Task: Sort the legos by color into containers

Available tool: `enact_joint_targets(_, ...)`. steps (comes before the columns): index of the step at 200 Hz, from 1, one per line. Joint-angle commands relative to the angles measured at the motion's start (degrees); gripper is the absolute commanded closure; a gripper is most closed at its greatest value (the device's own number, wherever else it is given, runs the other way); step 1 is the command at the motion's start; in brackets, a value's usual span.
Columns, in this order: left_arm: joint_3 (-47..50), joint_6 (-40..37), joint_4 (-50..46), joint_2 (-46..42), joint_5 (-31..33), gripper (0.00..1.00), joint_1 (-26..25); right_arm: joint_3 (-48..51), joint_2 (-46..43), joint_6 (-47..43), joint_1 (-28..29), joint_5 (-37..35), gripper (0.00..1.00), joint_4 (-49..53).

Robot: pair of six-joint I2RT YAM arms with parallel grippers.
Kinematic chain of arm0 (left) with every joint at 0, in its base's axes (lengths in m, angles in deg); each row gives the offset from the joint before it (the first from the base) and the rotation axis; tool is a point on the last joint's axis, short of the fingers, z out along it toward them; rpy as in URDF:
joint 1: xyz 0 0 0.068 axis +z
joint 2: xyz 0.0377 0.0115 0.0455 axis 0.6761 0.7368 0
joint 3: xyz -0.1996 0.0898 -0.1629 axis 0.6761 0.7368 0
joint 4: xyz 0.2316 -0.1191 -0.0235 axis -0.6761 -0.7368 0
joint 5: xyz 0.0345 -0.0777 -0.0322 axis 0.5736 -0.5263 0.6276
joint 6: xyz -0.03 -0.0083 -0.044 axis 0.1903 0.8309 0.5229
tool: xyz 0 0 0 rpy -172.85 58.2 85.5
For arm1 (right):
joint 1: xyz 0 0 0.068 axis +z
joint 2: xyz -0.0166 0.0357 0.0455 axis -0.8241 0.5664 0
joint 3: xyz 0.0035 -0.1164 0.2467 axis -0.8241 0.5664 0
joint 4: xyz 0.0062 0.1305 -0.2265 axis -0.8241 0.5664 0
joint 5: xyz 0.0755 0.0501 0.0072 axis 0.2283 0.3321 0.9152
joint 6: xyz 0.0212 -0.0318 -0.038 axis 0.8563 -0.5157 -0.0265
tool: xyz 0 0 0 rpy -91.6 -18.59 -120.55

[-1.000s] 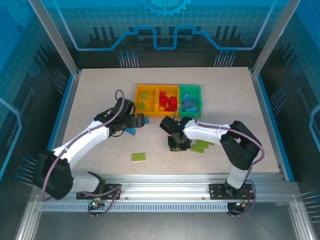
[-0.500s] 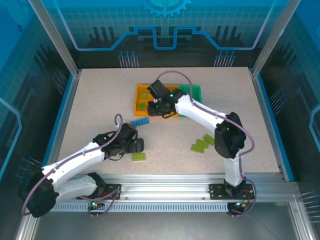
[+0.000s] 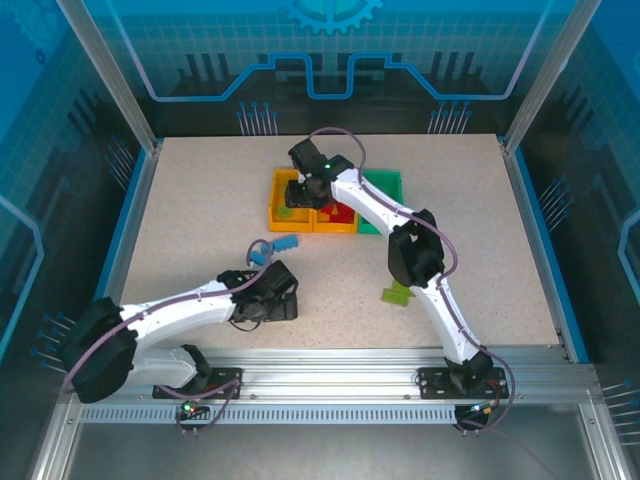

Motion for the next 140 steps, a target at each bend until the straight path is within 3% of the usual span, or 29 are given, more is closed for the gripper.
enact_joint_targets(1,-2.5,2.8,-0.8,2.8,0.5,0.01,-1.4,-2.3,2.2,0.4,-0.5,2.1,0.49,2.7)
enact_joint_targets(35,-2.9,3.6,0.2,5.4,0.5,0.01,-1.8,-1.8,0.8,0.8,-0.7,3.3,0.30,2.2)
enact_joint_targets(88,-1.6,3.9,4.3,8.3,-0.3,0.11,-1.8,7.4,-9.9,-0.1,-0.7,3.6,0.26,-0.4)
enact_joint_targets(140,-0.5,4.2,6.4,9.1,-0.2,0.49,-1.8,34.9,-30.6,-0.9,-2.6,-1.9,0.23,-7.8)
